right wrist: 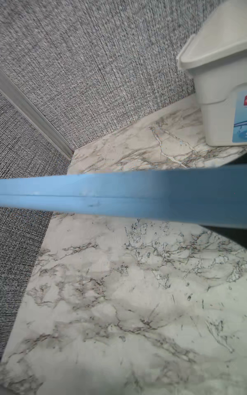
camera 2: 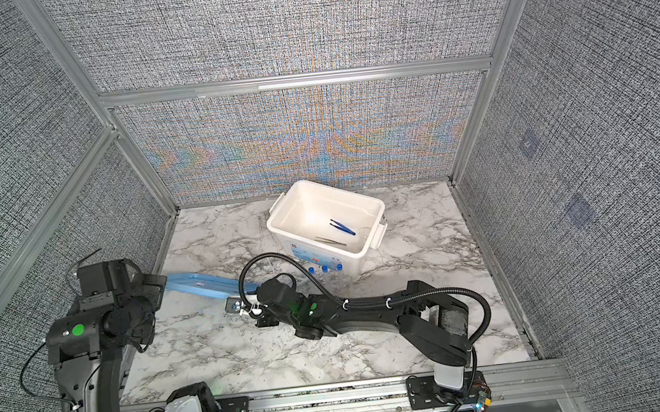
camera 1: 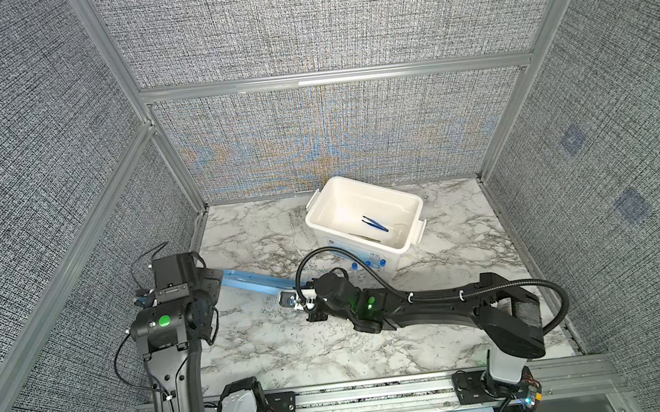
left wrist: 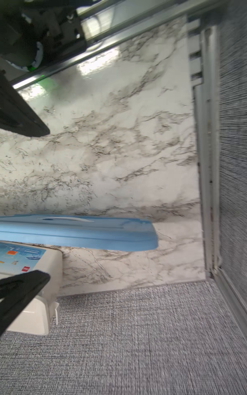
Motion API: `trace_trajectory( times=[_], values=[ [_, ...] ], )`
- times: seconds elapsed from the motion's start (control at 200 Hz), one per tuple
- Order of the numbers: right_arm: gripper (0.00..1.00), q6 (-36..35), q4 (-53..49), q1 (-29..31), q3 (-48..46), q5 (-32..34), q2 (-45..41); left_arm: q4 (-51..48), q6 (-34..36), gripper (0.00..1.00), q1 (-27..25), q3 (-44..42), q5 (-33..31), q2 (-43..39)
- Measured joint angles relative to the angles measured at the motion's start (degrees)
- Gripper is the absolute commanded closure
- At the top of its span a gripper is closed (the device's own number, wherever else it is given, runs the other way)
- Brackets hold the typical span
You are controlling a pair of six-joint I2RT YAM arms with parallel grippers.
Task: Organize the chemistry lab equipment
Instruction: 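Raise the tilted blue lid with both grippers over the white bin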
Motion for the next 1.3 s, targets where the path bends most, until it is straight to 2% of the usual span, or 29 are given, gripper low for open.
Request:
trace_trajectory(
  times=[0.205,0.335,0.505,0.695,0.905,1.13,1.295],
  values=[
    [0.84,10.01,-4.17,-2.73,2.62,-8.13,-1.42,3.52,7.23,0.01,0.00,2.60,-7.17,-1.27],
    [0.84,15.65,-8.22,-4.48,4.87,-13.25,-2.91,7.85,12.57,0.01,0.00,-0.22,-6.75,-3.30],
    [0.86,22.75,-11.82,-9.07,7.67,-20.28,-7.37,15.63,21.59,0.01,0.00,-4.66,-3.08,-8.70],
    [0.89,31.63,-15.08,-17.18,10.05,-31.12,-11.50,23.45,30.58,0.01,0.00,-4.50,3.28,-9.70],
    [0.89,45.00,-16.06,-29.59,12.83,-47.23,-16.59,27.87,37.62,0.01,0.00,-1.33,19.04,-1.16],
    [0.89,59.04,-18.08,-45.40,13.94,-59.10,-17.64,33.62,37.11,0.06,-1.70,-2.60,31.19,4.20],
    [0.95,72.61,-10.82,-55.32,7.13,-65.31,-17.86,39.58,34.47,0.06,-8.31,-3.63,34.91,8.28]
  ],
)
